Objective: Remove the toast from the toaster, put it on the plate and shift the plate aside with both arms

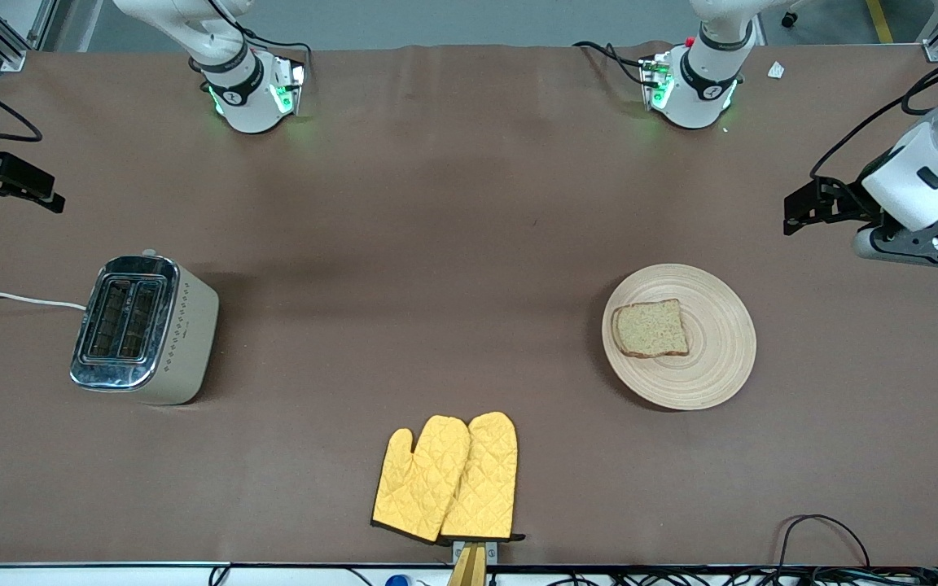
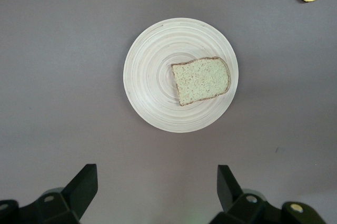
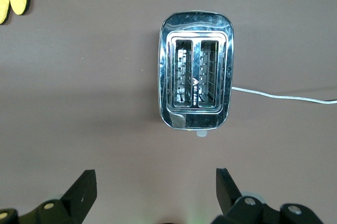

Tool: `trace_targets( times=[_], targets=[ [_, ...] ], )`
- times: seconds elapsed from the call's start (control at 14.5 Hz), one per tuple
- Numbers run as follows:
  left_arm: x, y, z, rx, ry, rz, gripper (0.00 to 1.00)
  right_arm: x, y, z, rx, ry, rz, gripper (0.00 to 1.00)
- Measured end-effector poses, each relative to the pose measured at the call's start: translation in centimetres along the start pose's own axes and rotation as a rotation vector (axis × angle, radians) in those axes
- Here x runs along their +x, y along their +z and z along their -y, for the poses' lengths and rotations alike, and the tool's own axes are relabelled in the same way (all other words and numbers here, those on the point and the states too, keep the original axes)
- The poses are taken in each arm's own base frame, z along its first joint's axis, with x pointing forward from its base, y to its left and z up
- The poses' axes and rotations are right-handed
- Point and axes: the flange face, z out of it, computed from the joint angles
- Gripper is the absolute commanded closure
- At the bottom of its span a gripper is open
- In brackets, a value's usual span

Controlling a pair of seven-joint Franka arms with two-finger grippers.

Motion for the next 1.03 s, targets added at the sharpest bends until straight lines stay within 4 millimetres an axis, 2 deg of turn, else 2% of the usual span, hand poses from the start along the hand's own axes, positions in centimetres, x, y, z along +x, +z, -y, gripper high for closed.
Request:
trace_targets(
  times=[0.55,0.83,1.03],
  targets=[
    [-0.9,-1.0,0.9,0.041,-0.035,0.004,0.00,0.0,0.0,0.0,0.000,0.000,0.000,0.00],
    [-0.8,-1.1,0.7,0.039,-0.034,-0.038,0.00,0.0,0.0,-0.1,0.000,0.001,0.001,0.00],
    [-1.6,-1.3,0.6,0.040,-0.033,-0.060,0.00,0.0,0.0,-0.1,0.000,0.001,0.001,0.00]
  ],
)
